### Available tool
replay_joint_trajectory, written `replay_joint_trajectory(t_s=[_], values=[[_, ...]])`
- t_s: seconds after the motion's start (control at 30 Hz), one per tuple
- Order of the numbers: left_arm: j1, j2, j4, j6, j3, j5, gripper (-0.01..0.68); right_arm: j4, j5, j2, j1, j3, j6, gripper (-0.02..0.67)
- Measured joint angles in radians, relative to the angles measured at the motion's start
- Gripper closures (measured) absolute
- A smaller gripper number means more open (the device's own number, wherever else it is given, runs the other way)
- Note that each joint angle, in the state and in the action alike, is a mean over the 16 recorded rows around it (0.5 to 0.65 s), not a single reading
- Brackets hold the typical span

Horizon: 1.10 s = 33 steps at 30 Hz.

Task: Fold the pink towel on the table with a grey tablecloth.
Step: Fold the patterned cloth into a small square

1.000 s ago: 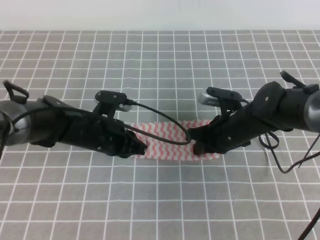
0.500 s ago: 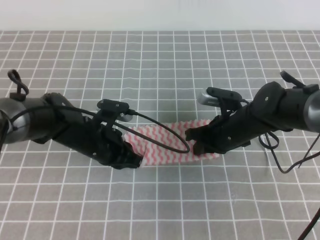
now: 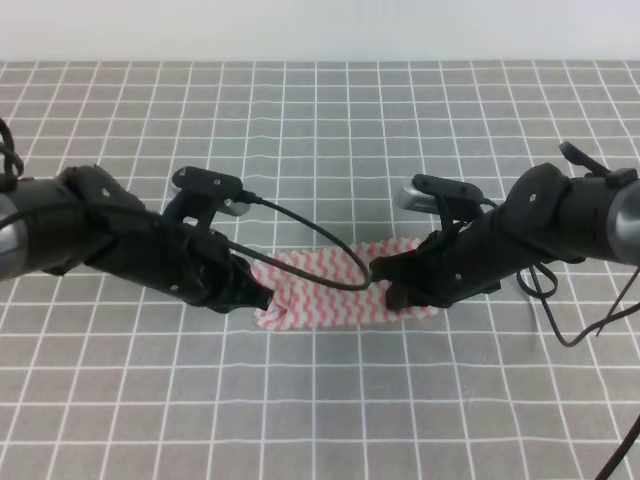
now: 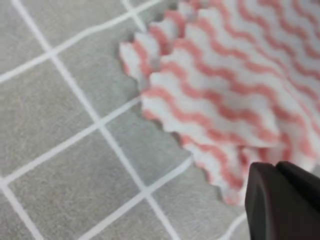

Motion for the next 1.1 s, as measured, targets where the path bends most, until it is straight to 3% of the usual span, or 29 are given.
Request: replay_joint_trajectory(t_s=[0.13,0.6,1.1], values=[[0.0,-0.009,-0.029,0.011,0.0,-0.023,0.642,0.001,-0.001,0.0,0.0,0.0,0.0,0.669],[0.0,0.03,-0.163,0.058,0.0,-0.014,0.435,0.001,-0.001,0.001,0.0,0.0,0.0,0.669],[0.0,0.066,-0.193,0.107,0.0,0.004,0.408,0.002,-0.002,0.001,0.0,0.0,0.0,0.67]])
